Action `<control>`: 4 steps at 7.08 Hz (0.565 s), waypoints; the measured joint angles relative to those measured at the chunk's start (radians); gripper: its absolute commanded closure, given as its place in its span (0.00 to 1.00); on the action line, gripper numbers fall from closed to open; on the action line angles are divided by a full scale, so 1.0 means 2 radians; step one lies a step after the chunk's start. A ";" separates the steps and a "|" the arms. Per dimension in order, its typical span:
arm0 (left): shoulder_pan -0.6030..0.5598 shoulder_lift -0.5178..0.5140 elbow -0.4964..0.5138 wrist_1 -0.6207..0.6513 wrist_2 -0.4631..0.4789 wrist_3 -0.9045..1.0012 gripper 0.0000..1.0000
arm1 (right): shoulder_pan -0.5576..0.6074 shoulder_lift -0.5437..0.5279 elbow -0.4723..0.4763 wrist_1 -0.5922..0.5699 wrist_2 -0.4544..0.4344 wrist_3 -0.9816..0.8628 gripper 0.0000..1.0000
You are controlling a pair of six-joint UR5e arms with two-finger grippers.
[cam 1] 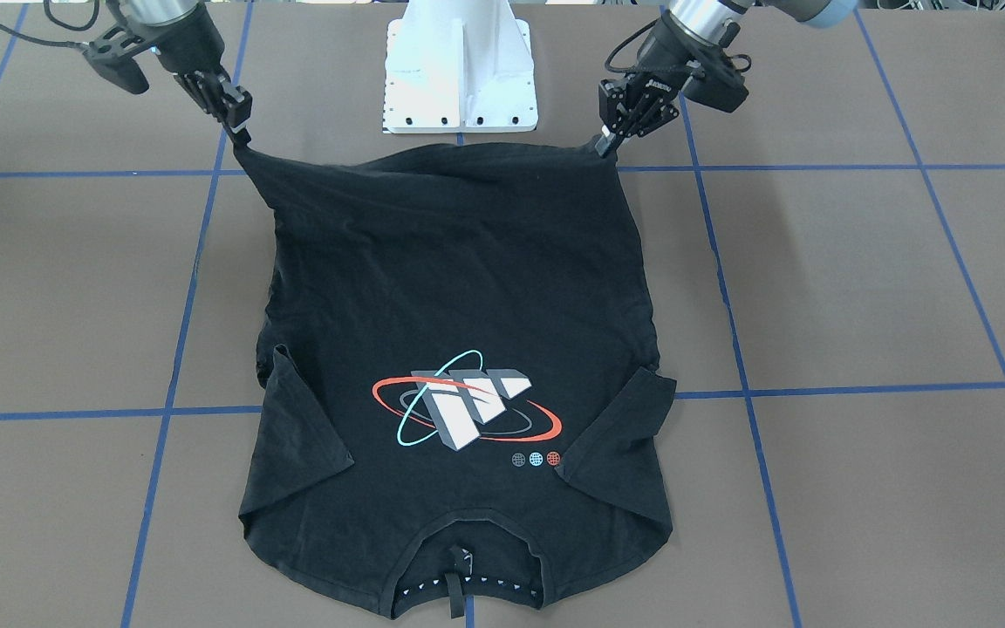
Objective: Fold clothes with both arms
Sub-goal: 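Lift the hem with both grippers and fold it toward the collar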
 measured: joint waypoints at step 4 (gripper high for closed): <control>-0.133 -0.046 0.087 0.004 -0.040 0.112 1.00 | 0.131 0.140 -0.093 -0.109 0.068 -0.080 1.00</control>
